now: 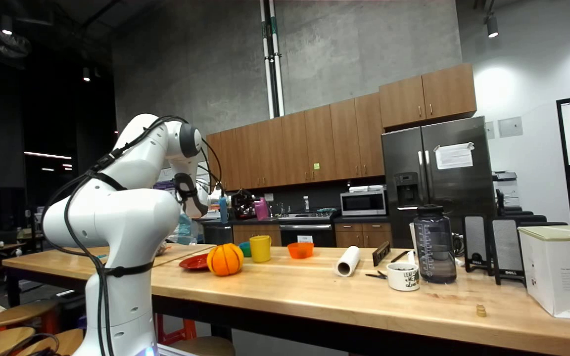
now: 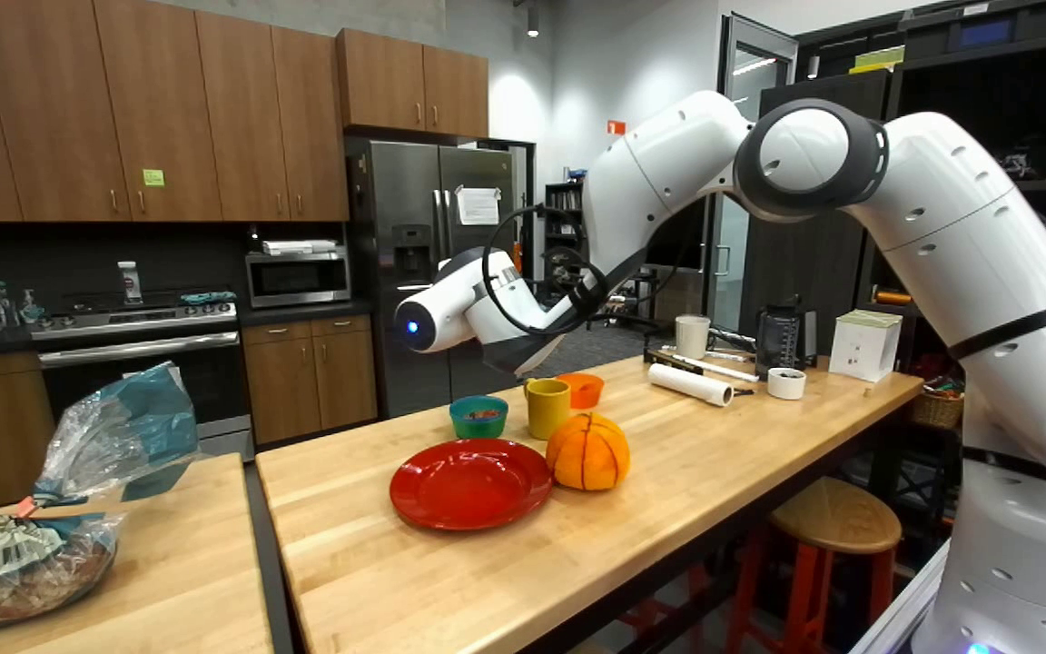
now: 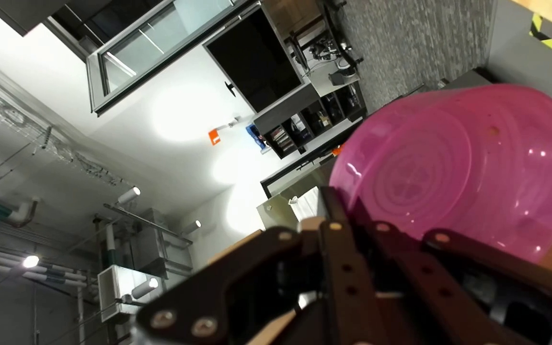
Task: Pour the contents in the purple bowl into the blue bowl.
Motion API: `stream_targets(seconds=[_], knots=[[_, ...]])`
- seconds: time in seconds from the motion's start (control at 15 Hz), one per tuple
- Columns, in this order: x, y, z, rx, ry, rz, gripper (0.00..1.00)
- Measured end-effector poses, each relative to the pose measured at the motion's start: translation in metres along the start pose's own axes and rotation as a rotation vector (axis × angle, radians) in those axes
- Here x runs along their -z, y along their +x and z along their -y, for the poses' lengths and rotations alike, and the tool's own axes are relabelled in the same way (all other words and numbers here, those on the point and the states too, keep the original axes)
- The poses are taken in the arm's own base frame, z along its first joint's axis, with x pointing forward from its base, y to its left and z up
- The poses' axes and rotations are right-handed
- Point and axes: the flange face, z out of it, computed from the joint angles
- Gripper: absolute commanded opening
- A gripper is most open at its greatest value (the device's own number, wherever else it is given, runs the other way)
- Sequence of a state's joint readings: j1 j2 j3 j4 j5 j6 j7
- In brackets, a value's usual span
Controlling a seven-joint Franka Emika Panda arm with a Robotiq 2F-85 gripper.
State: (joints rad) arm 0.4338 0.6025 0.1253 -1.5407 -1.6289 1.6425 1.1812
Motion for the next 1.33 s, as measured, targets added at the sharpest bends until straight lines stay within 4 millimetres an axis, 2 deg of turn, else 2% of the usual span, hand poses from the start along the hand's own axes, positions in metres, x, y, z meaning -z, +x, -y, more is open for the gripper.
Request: stream_targets(seconds=[1.33], knots=[[0.0017, 0.0031, 0.0058, -0.033, -0.022, -0.075, 0.01]])
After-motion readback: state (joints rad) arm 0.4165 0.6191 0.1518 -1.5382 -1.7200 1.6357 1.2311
